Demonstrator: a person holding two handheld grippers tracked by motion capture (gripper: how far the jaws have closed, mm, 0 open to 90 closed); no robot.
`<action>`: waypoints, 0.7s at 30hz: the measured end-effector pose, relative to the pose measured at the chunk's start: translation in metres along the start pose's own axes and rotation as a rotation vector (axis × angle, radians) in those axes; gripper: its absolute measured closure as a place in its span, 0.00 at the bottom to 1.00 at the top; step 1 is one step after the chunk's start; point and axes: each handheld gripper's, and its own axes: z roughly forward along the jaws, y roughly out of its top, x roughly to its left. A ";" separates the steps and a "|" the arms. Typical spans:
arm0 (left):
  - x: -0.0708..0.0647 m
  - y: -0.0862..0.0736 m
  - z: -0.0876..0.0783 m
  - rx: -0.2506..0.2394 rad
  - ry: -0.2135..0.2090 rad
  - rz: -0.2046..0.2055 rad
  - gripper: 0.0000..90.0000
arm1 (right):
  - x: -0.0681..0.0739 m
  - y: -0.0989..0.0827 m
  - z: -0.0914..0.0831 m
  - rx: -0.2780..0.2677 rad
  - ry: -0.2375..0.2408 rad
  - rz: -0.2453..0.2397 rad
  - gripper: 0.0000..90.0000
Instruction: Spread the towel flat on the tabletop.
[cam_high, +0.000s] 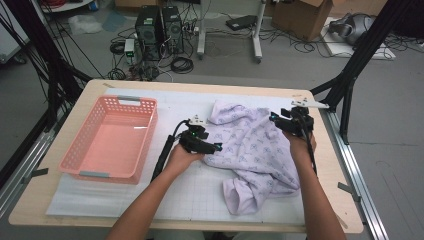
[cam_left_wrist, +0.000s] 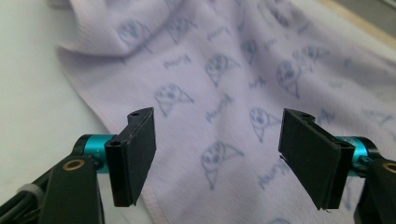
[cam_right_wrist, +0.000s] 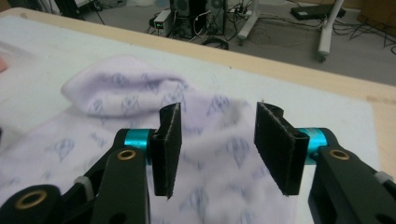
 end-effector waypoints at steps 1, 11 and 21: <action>-0.002 -0.001 0.002 0.017 -0.008 0.005 0.31 | -0.001 -0.006 -0.007 -0.002 0.006 0.003 0.56; -0.039 -0.009 0.028 0.040 -0.038 0.104 0.44 | 0.001 -0.059 -0.062 0.001 0.061 0.024 0.53; -0.028 -0.003 0.011 -0.036 0.006 0.085 0.95 | 0.005 -0.086 -0.063 0.040 0.088 0.049 0.52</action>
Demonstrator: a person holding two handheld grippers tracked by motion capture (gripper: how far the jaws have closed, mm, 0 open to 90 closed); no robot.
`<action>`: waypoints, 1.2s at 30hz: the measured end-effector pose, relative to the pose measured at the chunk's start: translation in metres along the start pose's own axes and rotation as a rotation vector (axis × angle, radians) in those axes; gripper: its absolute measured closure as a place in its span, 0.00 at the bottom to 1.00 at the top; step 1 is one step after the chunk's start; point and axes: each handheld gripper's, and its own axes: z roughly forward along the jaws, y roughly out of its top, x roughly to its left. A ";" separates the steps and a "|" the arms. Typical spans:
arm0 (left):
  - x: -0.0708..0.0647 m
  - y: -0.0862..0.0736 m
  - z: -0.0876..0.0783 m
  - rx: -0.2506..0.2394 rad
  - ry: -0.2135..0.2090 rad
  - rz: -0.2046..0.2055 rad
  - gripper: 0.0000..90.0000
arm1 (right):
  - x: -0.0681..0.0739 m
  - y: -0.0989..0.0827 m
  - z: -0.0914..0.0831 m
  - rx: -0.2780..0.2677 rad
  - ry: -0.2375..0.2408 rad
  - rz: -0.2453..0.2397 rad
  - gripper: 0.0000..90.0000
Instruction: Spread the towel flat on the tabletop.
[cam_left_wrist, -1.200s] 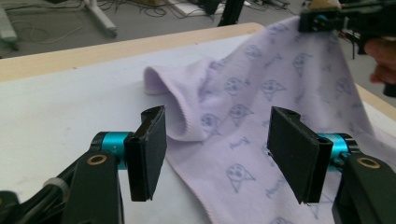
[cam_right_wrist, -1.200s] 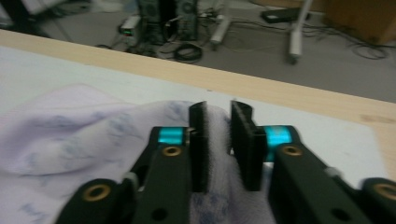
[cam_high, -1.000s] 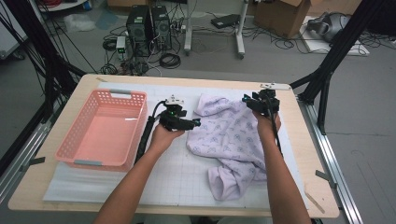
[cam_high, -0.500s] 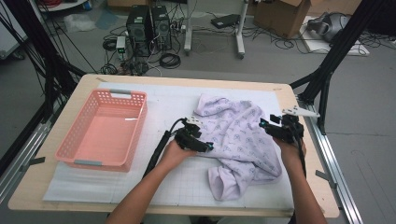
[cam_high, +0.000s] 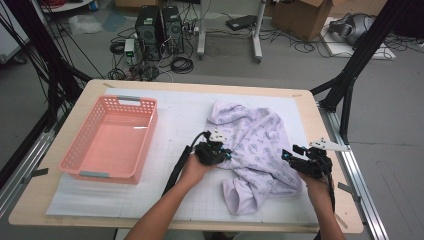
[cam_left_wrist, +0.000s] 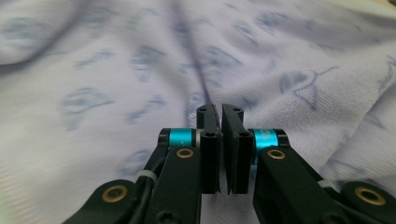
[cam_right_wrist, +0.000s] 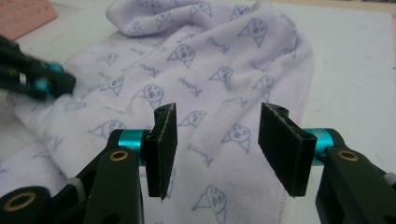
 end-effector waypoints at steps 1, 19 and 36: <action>0.009 0.001 -0.008 -0.028 0.019 -0.030 0.95 | 0.001 0.000 0.001 0.003 0.003 0.002 0.52; 0.073 -0.008 -0.064 -0.247 0.299 -0.217 0.90 | 0.035 0.003 0.050 0.112 0.036 -0.004 0.37; 0.058 -0.007 -0.071 -0.266 0.163 -0.162 0.54 | 0.037 0.014 0.075 0.113 0.000 -0.069 0.95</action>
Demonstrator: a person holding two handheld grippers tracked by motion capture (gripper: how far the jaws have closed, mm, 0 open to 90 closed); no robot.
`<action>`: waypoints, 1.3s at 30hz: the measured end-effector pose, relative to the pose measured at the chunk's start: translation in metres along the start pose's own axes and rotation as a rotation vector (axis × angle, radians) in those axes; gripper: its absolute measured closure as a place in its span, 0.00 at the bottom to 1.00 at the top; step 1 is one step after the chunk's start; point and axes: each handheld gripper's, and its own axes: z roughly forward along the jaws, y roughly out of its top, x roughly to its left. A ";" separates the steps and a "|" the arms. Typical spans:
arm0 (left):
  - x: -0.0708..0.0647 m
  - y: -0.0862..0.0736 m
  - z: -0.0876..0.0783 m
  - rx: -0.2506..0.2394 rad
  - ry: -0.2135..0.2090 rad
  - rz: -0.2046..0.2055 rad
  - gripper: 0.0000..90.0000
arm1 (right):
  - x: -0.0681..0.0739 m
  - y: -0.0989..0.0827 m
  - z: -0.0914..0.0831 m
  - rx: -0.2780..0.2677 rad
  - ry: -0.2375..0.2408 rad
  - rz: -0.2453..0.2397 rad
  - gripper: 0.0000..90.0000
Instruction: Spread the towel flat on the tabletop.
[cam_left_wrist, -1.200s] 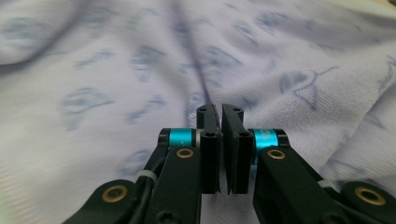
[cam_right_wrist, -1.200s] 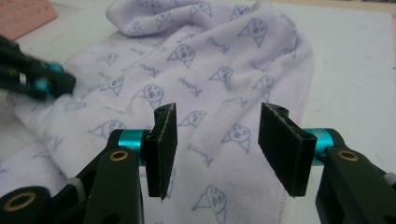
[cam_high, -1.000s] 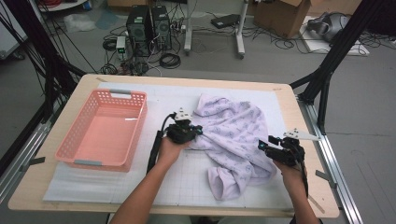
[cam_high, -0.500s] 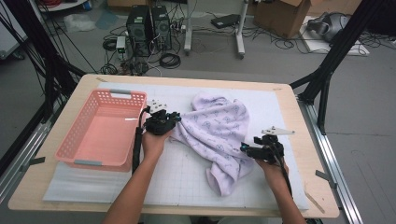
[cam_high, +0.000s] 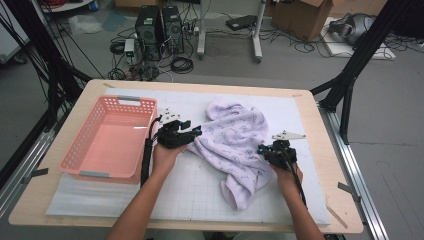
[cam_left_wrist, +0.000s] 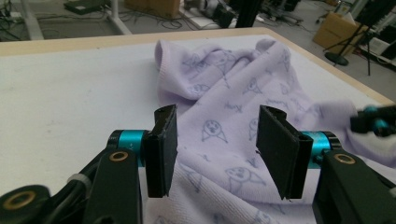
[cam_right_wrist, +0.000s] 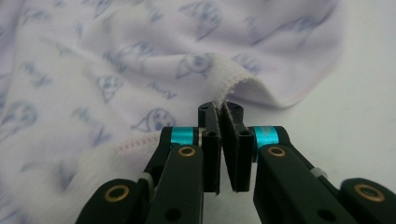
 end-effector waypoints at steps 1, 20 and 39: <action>-0.001 0.000 0.000 0.002 -0.005 0.001 0.54 | -0.002 0.001 -0.001 -0.010 -0.018 0.002 0.96; -0.026 -0.033 -0.003 0.137 -0.166 0.060 0.57 | -0.052 -0.001 -0.029 -0.128 -0.232 0.187 0.68; -0.085 -0.053 0.019 0.307 -0.151 0.333 0.87 | -0.001 -0.042 -0.044 0.060 -0.013 0.053 0.53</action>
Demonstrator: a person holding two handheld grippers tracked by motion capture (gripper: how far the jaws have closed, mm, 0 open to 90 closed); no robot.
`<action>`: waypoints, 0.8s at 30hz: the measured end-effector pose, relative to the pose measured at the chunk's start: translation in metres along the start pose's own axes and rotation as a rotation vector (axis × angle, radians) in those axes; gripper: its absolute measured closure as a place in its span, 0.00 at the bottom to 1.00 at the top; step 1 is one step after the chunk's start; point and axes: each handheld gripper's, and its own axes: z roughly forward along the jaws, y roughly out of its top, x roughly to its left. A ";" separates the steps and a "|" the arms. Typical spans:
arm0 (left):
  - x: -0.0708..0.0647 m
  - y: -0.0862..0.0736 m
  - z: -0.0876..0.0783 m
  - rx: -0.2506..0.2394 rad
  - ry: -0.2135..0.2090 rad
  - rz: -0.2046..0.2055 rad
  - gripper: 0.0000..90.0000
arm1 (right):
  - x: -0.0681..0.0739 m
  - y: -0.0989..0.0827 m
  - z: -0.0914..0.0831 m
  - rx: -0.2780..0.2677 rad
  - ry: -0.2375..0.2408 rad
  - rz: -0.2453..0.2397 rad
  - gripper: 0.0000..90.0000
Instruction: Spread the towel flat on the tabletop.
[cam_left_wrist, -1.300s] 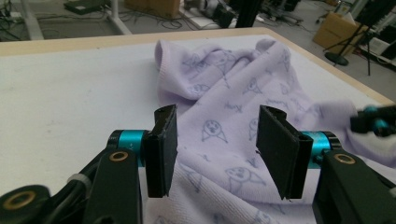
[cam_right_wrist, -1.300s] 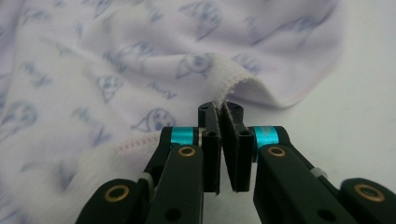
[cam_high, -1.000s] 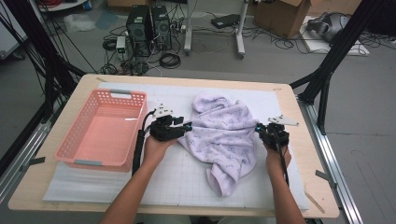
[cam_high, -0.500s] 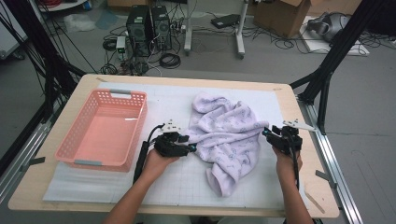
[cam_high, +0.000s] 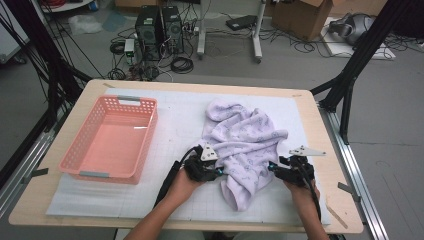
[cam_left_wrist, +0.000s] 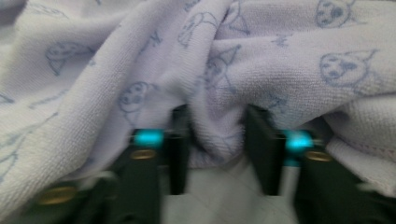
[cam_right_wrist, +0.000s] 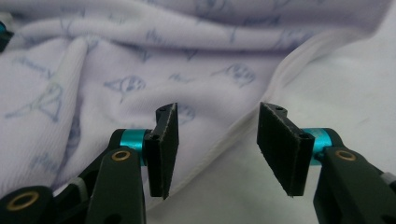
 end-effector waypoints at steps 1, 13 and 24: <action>0.004 0.000 -0.003 -0.015 -0.005 -0.025 0.90 | 0.001 -0.001 0.002 0.017 0.009 0.005 0.52; 0.065 -0.013 -0.054 -0.236 0.104 -0.273 0.93 | 0.001 0.019 0.008 -0.034 0.009 -0.060 0.97; 0.072 0.002 -0.024 -0.268 0.193 -0.313 0.77 | -0.016 0.056 0.024 -0.122 -0.233 -0.073 0.97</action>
